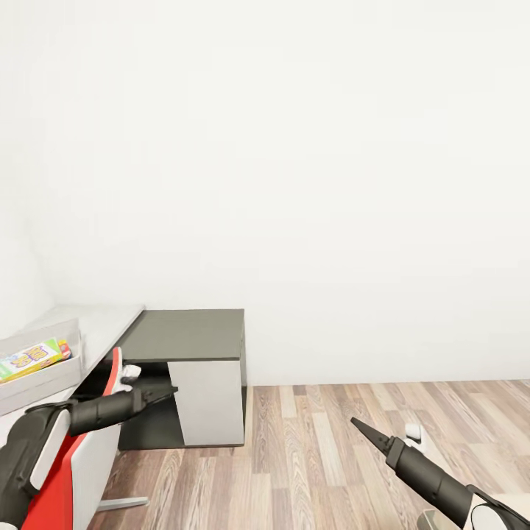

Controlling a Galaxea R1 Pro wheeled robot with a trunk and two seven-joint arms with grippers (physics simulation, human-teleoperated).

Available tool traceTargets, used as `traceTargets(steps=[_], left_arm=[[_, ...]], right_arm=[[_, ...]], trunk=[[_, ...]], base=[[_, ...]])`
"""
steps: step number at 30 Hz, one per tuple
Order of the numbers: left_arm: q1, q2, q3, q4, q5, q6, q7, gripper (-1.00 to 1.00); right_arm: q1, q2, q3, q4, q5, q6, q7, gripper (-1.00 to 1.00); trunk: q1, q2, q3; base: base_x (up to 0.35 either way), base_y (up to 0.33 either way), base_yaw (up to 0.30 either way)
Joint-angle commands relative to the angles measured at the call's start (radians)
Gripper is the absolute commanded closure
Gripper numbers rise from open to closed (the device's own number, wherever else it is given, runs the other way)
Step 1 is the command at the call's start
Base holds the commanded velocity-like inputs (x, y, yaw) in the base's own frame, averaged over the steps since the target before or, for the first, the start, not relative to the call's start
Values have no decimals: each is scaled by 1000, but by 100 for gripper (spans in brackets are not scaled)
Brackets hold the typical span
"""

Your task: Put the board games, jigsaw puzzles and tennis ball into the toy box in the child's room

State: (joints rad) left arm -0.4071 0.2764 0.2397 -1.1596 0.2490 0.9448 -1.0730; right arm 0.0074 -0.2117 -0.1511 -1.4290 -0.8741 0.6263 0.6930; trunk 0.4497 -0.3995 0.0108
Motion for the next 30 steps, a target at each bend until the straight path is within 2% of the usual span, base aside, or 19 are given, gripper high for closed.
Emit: traceTargets(steps=[1, 3, 5, 6, 7, 10, 12, 13, 14, 15, 17, 18, 20, 21, 22, 23, 25, 26, 30], left_arm=[[0, -8, -8, 1, 1, 4, 50, -100], [-1, -25, -17, 7, 2, -10, 130, -100], [-2, -37, -20, 16, 2, -24, 184, -100], [-2, -49, -23, 33, 2, -38, 239, -100], [-2, -56, -24, 44, 2, -45, 267, -100], [-3, -90, -27, 116, 1, -71, 413, -100], [-4, -100, -27, 151, 0, -86, 473, -100], [-3, -106, -29, 190, 0, -109, 534, -100], [-3, -109, -30, 212, 0, -125, 563, -100], [-3, -113, -37, 264, 0, -163, 619, -100], [-3, -116, -50, 325, 0, -209, 671, -100], [-3, -121, -67, 395, 0, -261, 717, -100], [-3, -125, -88, 469, 0, -319, 756, -100], [-3, -128, -110, 544, -1, -381, 788, -100], [-2, -129, -121, 581, -1, -412, 802, -100], [-2, -132, -145, 652, -1, -476, 827, -100], [-2, -135, -171, 720, -1, -539, 848, -100], [-2, -137, -198, 785, -1, -600, 865, -100], [-2, -139, -248, 902, 0, -711, 893, -100]], right_arm=[[0, 0, 0, -1, -7, 7, -12, -100], [0, 1, 0, -1, -7, 7, -36, -100], [0, 7, 5, -1, -8, 8, -61, -100], [-1, 16, 20, 0, -7, 9, -92, -100], [-2, 21, 31, 2, -7, 9, -109, -100], [-4, 36, 103, 36, -3, 10, -217, -100], [-6, 40, 134, 61, 6, 8, -263, -100], [-7, 44, 164, 93, 25, 6, -307, -100], [-7, 46, 178, 111, 38, 5, -326, -100], [-8, 55, 205, 151, 70, -4, -358, -100], [-8, 68, 228, 196, 109, -21, -382, -100], [-9, 85, 246, 244, 151, -45, -398, -100], [-9, 103, 259, 300, 197, -72, -410, -100], [-9, 122, 268, 366, 248, -102, -418, -100], [-9, 131, 271, 403, 274, -118, -421, -100], [-9, 150, 276, 482, 327, -157, -426, -100], [-9, 170, 279, 568, 382, -206, -430, -100], [-9, 188, 280, 654, 435, -263, -434, -100], [-9, 210, 280, 814, 520, -383, -446, -100]], trunk=[[0, -1, 0], [0, -1, 0], [0, -1, 0], [0, -1, 0], [0, -1, 0], [0, -1, 0], [0, -1, 0], [0, -1, 0], [0, -1, 0], [0, -1, 0], [0, -1, 0], [0, -1, 0], [0, -1, 0], [0, -1, 0], [0, -1, 0], [0, -1, 0], [0, -1, 0], [0, -1, 0], [0, -1, 0]], base=[[0, 0, 0], [0, 0, 0], [0, 0, 0], [0, 0, 0], [0, 0, 0], [0, 0, 0], [0, 0, 0], [0, 0, 0], [0, 0, 0], [0, 0, 0], [0, 0, 0], [0, 0, 0], [0, 0, 0], [0, 0, 0], [0, 0, 0], [0, 0, 0], [0, 0, 0], [0, 0, 0], [0, 0, 0]])
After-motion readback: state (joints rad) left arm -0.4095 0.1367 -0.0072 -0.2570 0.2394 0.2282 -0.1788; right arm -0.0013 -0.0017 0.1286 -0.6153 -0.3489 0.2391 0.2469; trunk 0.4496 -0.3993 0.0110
